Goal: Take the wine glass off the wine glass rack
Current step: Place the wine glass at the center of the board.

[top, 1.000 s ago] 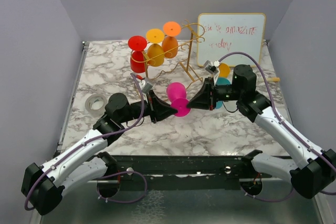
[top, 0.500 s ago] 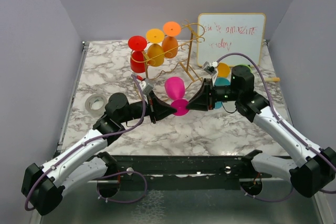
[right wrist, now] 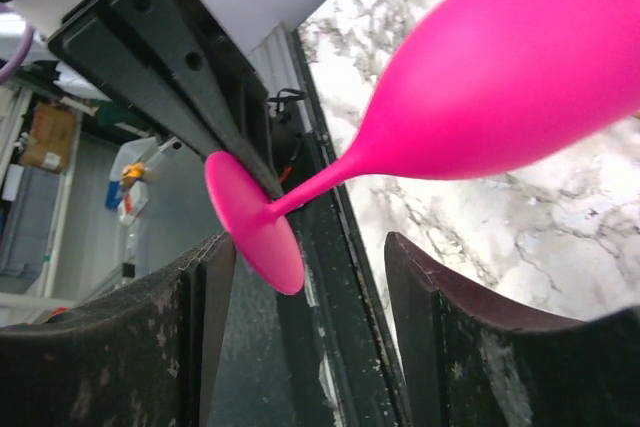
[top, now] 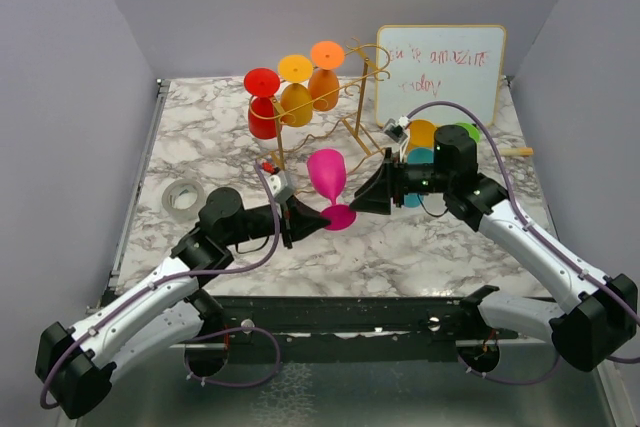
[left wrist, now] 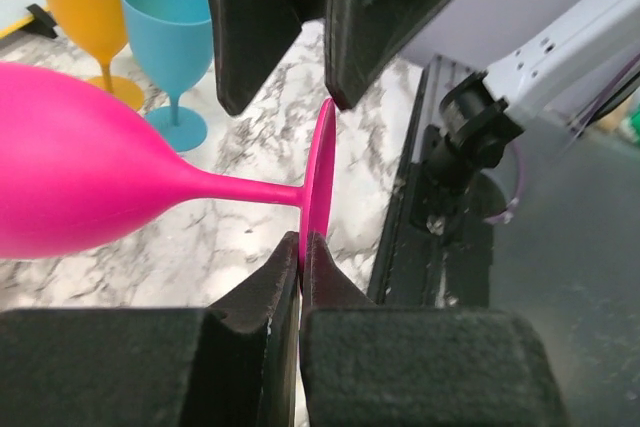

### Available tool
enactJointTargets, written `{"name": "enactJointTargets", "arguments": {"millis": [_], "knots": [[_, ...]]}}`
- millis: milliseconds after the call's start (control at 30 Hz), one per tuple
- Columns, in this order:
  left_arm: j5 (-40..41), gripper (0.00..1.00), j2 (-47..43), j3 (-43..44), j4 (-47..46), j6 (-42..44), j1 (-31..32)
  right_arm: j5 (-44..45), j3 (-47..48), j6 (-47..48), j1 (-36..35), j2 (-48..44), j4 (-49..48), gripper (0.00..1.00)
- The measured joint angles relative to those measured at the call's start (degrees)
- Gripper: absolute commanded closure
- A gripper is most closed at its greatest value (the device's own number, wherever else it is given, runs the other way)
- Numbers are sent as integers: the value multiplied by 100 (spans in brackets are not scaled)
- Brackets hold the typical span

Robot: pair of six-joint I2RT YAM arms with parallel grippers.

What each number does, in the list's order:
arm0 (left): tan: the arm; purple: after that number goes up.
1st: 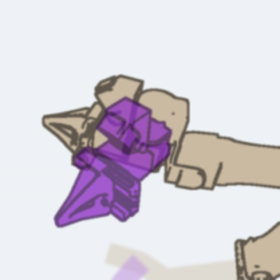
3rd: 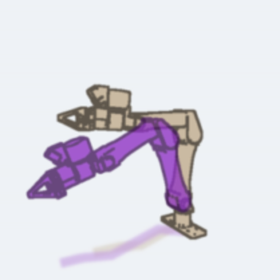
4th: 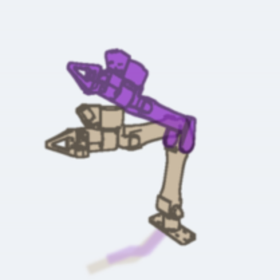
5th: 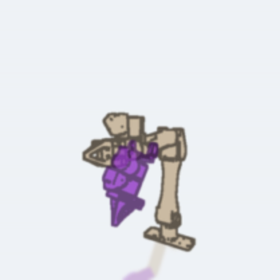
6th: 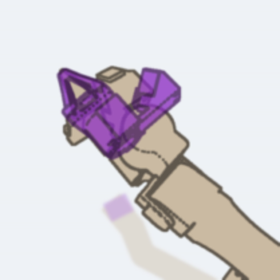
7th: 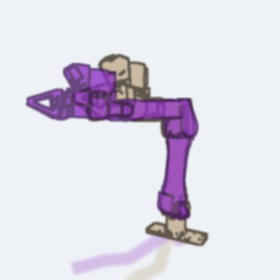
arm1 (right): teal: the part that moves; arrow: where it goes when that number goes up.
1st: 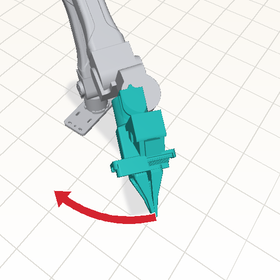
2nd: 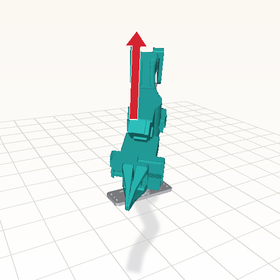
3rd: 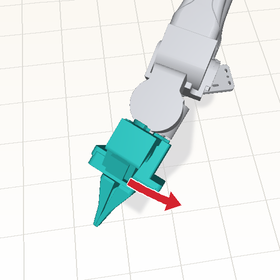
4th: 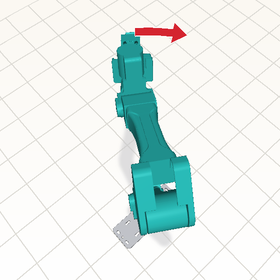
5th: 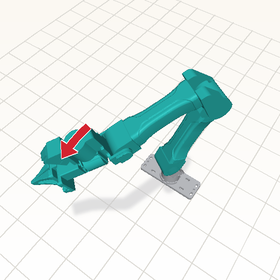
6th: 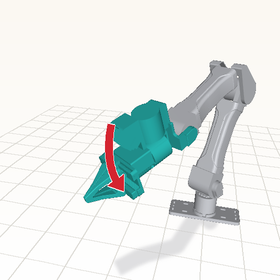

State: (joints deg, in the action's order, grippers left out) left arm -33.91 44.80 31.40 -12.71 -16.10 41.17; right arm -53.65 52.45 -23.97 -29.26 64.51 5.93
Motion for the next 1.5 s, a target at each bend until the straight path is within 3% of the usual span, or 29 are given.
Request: {"name": "enactJointTargets", "arguments": {"millis": [133,367,767,933,1200,1500], "knots": [[101,100,-374,-186,280,678,81,323,0,-17,0,-17,101,25],[-330,100,-610,-326,621,1840,136,809,0,-157,0,-68,105,24],[-1191,100,-1073,-538,1095,3147,146,1550,-219,-457,0,-822,-645,19],[-1196,100,-1340,-656,1298,3558,162,2079,223,-177,0,-680,-350,18],[-1410,100,-1462,-680,1591,4380,162,1257,1123,503,7,339,393,17],[-1738,100,-1279,-702,1803,4739,162,560,1582,813,7,651,916,18]]}}
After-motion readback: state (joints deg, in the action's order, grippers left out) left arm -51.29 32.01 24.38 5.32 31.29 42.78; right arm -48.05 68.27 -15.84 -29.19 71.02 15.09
